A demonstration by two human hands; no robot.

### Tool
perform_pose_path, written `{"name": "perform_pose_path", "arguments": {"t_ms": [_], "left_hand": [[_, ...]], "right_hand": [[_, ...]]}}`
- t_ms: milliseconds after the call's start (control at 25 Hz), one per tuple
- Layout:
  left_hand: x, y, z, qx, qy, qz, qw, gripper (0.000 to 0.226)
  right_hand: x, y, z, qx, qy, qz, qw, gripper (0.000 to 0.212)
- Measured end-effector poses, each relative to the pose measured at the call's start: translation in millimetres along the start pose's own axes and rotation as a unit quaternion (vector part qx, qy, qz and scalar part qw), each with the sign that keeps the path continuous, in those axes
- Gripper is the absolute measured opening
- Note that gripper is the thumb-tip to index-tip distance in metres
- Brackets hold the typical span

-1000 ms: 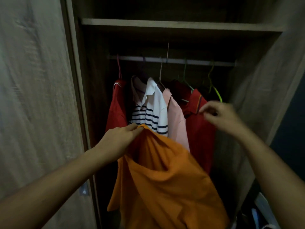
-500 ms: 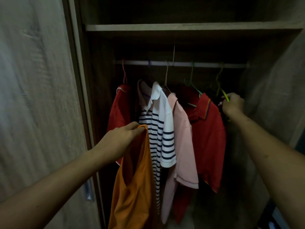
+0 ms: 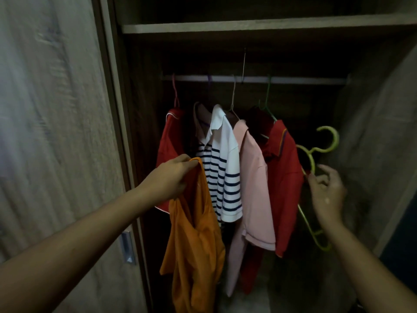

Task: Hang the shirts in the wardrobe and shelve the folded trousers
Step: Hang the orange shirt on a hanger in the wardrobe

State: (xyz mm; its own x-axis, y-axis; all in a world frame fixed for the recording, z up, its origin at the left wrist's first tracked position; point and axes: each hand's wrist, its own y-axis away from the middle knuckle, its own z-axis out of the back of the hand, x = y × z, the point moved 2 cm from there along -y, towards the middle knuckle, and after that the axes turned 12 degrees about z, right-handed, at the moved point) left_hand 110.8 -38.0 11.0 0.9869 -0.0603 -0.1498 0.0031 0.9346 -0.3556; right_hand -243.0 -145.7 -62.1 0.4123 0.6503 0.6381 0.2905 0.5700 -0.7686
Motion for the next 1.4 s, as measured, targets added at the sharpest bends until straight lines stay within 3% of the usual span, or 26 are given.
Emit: {"name": "perform_pose_path", "arguments": {"t_ms": [120, 240, 440, 600, 760, 880, 1000, 1120, 1280, 1400], "left_hand": [[-7, -1, -1, 0.015, 0.039, -0.013, 0.999, 0.062], [-13, -3, 0, 0.048, 0.094, -0.010, 0.994, 0.062], [-28, 3, 2, 0.112, 0.248, 0.036, 0.962, 0.063], [-47, 10, 5, 0.180, 0.375, 0.017, 0.909, 0.061], [-38, 13, 20, 0.169, 0.463, 0.059, 0.868, 0.055], [-14, 15, 36, 0.152, 0.523, 0.091, 0.834, 0.053], [5, 18, 33, 0.149, 0.461, 0.123, 0.866, 0.052], [18, 18, 10, 0.136, 0.385, 0.167, 0.897, 0.054], [42, 18, -3, 0.142, 0.408, 0.091, 0.897, 0.040], [43, 26, 2, 0.156, 0.340, 0.092, 0.923, 0.039]], "right_hand": [[25, 31, 16, 0.000, -0.005, 0.023, 1.000, 0.014], [68, 41, 32, -0.044, -0.008, 0.036, 0.998, 0.025], [158, 46, 17, -0.072, -0.213, 0.042, 0.973, 0.018], [197, 74, -41, 0.012, -0.295, 0.031, 0.955, 0.017], [163, 131, -76, 0.141, -0.164, 0.050, 0.975, 0.010], [122, 155, -70, 0.277, -0.110, -0.005, 0.955, 0.011], [112, 140, -47, 0.354, -0.078, 0.001, 0.932, 0.017], [122, 102, -22, 0.385, -0.016, 0.089, 0.918, 0.021], [117, 86, 4, 0.439, 0.109, 0.188, 0.872, 0.024], [81, 95, 20, 0.440, 0.176, 0.166, 0.865, 0.028]]}}
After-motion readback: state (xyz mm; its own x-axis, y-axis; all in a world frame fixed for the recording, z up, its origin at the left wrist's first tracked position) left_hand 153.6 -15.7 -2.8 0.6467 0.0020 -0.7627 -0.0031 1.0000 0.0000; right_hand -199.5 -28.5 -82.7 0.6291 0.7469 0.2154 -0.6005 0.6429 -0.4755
